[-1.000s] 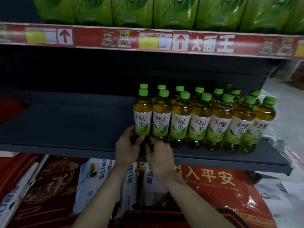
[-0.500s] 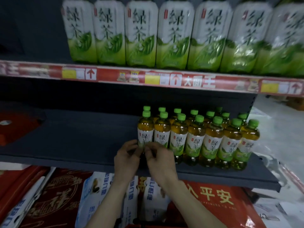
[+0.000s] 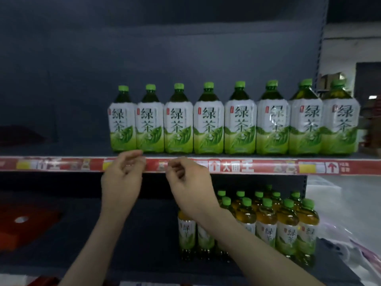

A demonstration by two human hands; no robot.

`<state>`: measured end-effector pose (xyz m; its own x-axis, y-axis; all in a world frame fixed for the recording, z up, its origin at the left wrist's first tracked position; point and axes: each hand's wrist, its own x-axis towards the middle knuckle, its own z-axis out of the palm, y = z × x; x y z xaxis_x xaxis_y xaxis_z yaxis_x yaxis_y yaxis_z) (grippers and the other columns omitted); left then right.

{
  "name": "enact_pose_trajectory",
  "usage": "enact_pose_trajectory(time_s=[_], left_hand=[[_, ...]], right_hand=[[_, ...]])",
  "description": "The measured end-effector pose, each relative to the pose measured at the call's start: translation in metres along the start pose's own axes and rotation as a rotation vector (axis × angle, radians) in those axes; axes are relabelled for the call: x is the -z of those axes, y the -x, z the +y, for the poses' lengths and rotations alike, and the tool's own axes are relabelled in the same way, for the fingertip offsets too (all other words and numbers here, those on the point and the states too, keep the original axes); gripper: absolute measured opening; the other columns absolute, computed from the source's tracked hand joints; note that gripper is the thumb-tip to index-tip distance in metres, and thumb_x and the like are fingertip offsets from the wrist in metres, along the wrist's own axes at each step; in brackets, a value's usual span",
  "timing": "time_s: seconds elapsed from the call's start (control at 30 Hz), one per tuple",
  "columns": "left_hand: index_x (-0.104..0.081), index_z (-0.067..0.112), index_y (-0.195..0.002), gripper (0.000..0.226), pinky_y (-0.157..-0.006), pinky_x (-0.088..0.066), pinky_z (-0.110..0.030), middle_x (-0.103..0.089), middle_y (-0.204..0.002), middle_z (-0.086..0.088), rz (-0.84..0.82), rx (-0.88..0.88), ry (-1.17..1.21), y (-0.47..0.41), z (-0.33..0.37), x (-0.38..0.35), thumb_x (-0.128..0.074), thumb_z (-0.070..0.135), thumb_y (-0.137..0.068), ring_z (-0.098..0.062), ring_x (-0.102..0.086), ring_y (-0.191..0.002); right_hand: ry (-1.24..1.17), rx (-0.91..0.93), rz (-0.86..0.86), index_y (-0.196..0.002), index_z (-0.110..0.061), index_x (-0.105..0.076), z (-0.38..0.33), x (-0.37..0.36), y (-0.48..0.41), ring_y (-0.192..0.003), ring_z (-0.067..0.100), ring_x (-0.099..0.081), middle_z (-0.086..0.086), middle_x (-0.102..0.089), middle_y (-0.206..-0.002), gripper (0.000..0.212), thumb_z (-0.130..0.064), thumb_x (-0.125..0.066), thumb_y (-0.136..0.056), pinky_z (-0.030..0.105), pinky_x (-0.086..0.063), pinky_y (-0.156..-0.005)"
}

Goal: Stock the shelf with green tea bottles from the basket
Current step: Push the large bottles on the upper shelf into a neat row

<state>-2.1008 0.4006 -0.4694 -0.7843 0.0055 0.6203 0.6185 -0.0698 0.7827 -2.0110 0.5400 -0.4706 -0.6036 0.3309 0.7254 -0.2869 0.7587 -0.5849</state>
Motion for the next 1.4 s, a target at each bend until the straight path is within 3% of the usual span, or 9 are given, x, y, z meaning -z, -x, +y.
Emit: enact_pose_trajectory(time_s=[0.1, 0.23, 0.5, 0.7, 0.97, 1.07, 1.17, 1.27, 1.4], left_hand=[[-0.069, 0.032, -0.115, 0.02, -0.1, -0.053, -0.042, -0.071, -0.104, 0.012, 0.09, -0.073, -0.07, -0.047, 0.025, 0.013, -0.067, 0.025, -0.096, -0.01, -0.067, -0.097], [-0.055, 0.023, -0.136, 0.044, -0.092, -0.043, -0.033, -0.063, -0.129, 0.002, 0.127, -0.056, -0.203, -0.1, 0.03, 0.021, -0.067, 0.027, -0.094, -0.015, -0.059, -0.107], [-0.022, 0.013, -0.162, 0.075, -0.116, -0.034, -0.047, -0.037, -0.162, -0.018, -0.03, 0.186, -0.369, -0.154, -0.003, 0.028, -0.053, 0.044, -0.102, -0.039, -0.039, -0.146], [-0.035, 0.01, -0.155, 0.063, -0.109, -0.04, -0.045, -0.051, -0.152, -0.018, -0.266, 0.215, -0.604, -0.154, -0.03, 0.026, -0.034, 0.053, -0.108, -0.042, -0.05, -0.137], [-0.035, 0.01, -0.149, 0.06, -0.095, -0.042, -0.043, -0.059, -0.141, -0.021, -0.238, 0.119, -0.708, -0.157, -0.049, 0.026, -0.036, 0.055, -0.108, -0.042, -0.056, -0.128], [-0.033, 0.01, -0.15, 0.065, -0.098, -0.042, -0.043, -0.057, -0.144, -0.02, -0.252, 0.164, -0.662, -0.162, -0.047, 0.026, -0.039, 0.058, -0.106, -0.042, -0.055, -0.131], [-0.03, 0.009, -0.152, 0.08, -0.104, -0.041, -0.043, -0.056, -0.145, -0.014, -0.26, 0.214, -0.53, -0.165, -0.038, 0.026, -0.052, 0.064, -0.098, -0.039, -0.053, -0.133], [-0.024, 0.016, -0.152, 0.094, -0.098, -0.044, -0.039, -0.054, -0.127, -0.001, -0.314, 0.204, -0.494, -0.173, -0.036, 0.026, -0.076, 0.057, -0.085, -0.03, -0.057, -0.121], [-0.055, 0.028, -0.132, 0.111, -0.099, -0.054, -0.04, -0.072, -0.117, 0.012, -0.385, 0.19, -0.428, -0.204, -0.056, 0.028, -0.1, 0.065, -0.038, -0.016, -0.068, -0.111]], right_hand=[[0.037, 0.091, -0.032, -0.118, -0.019, -0.069, -0.018, -0.013, -0.031, -0.098, 0.013, -0.066, -0.003, -0.072, -0.107, 0.027, -0.032, -0.059, -0.096, 0.039, -0.057, -0.089], [0.14, 0.162, -0.081, -0.131, -0.012, -0.063, -0.035, -0.039, -0.07, -0.114, 0.022, -0.062, 0.007, -0.067, -0.128, 0.036, -0.028, -0.059, -0.099, 0.035, -0.052, -0.098], [0.377, 0.14, -0.134, -0.117, -0.009, -0.059, -0.04, -0.091, -0.127, -0.099, 0.041, -0.068, 0.019, -0.07, -0.109, 0.024, -0.027, -0.053, -0.103, 0.044, -0.057, -0.081], [0.472, 0.243, -0.111, -0.156, -0.009, -0.034, -0.03, -0.114, -0.119, -0.107, 0.04, -0.066, 0.018, -0.063, -0.126, 0.054, -0.024, -0.047, -0.105, 0.049, -0.057, -0.085], [0.697, 0.206, -0.129, -0.164, -0.006, -0.015, -0.026, -0.133, -0.116, -0.112, 0.035, -0.065, 0.02, -0.062, -0.13, 0.068, -0.024, -0.046, -0.107, 0.042, -0.055, -0.081], [0.639, 0.22, -0.125, -0.162, -0.005, -0.024, -0.026, -0.13, -0.115, -0.11, 0.035, -0.065, 0.019, -0.062, -0.127, 0.065, -0.025, -0.048, -0.105, 0.043, -0.056, -0.081], [0.49, 0.303, -0.092, -0.145, -0.008, -0.05, -0.026, -0.121, -0.108, -0.114, 0.031, -0.06, 0.013, -0.06, -0.125, 0.046, -0.024, -0.052, -0.102, 0.044, -0.056, -0.087], [0.604, 0.455, 0.042, -0.125, -0.013, -0.065, -0.026, -0.101, -0.111, -0.114, 0.024, -0.055, 0.006, -0.06, -0.122, 0.035, -0.029, -0.055, -0.096, 0.04, -0.052, -0.093], [0.794, 0.466, 0.152, -0.136, -0.013, -0.058, -0.034, -0.057, -0.148, -0.138, 0.028, -0.043, 0.008, -0.058, -0.14, 0.051, -0.042, -0.055, -0.094, 0.043, -0.039, -0.115]])
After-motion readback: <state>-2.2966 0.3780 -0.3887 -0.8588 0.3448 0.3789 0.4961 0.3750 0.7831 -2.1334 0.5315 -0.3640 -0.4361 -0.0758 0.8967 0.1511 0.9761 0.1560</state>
